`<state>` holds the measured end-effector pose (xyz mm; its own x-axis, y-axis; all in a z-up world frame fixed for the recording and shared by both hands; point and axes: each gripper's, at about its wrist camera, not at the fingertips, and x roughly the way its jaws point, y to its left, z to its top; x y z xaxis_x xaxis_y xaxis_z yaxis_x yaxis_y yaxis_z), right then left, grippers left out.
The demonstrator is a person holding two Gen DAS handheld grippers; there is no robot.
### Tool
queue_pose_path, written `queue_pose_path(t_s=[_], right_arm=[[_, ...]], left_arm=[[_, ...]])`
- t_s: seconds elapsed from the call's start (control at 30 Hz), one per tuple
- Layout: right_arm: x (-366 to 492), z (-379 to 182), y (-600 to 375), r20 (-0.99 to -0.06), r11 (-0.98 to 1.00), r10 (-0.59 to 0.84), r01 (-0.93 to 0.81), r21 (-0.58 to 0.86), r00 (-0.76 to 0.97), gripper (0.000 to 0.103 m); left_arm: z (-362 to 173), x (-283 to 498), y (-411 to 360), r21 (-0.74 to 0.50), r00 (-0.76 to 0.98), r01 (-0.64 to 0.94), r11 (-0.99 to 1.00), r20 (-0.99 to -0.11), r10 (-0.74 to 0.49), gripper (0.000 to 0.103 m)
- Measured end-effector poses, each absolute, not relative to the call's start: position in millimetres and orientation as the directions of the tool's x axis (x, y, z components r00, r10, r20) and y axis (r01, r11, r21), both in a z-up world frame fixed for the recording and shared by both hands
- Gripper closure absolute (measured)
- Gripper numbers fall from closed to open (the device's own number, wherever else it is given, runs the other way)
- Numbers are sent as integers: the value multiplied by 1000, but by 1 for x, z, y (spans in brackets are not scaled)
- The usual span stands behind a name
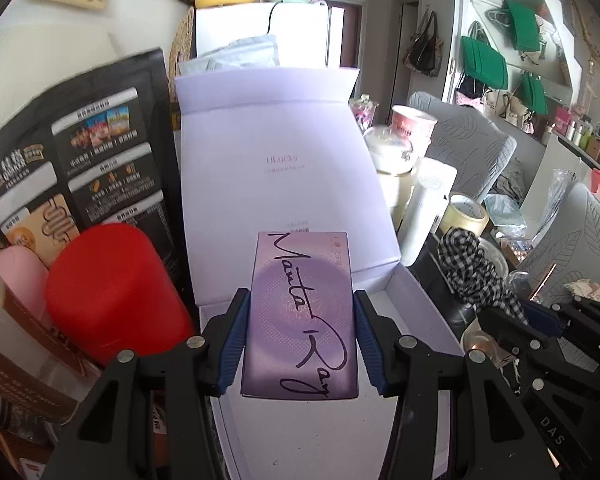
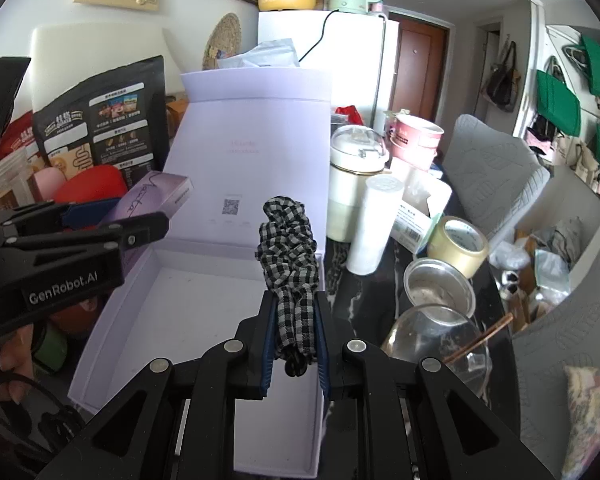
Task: Organize rigid objects
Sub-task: 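Carry the palette with the left gripper while the right gripper carries the umbrella into the white box, then open the left gripper over the box while the right gripper releases the umbrella inside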
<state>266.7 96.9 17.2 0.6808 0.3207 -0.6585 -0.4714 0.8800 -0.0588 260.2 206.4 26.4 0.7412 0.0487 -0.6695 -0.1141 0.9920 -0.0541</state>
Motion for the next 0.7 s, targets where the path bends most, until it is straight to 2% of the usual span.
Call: queue_pose_path(t_s=[0.33,0.7], right_arm=[[287,-11,107,-714,884,279,-462,-70,642,86],[288,-18,109,-733,887,250,-453,-89,633,83]], left_arm=[[-9,281,207,-21,661,-136,991,-746,75,53],[-21,291,204,-4,602,-149,989,-794,88,53]])
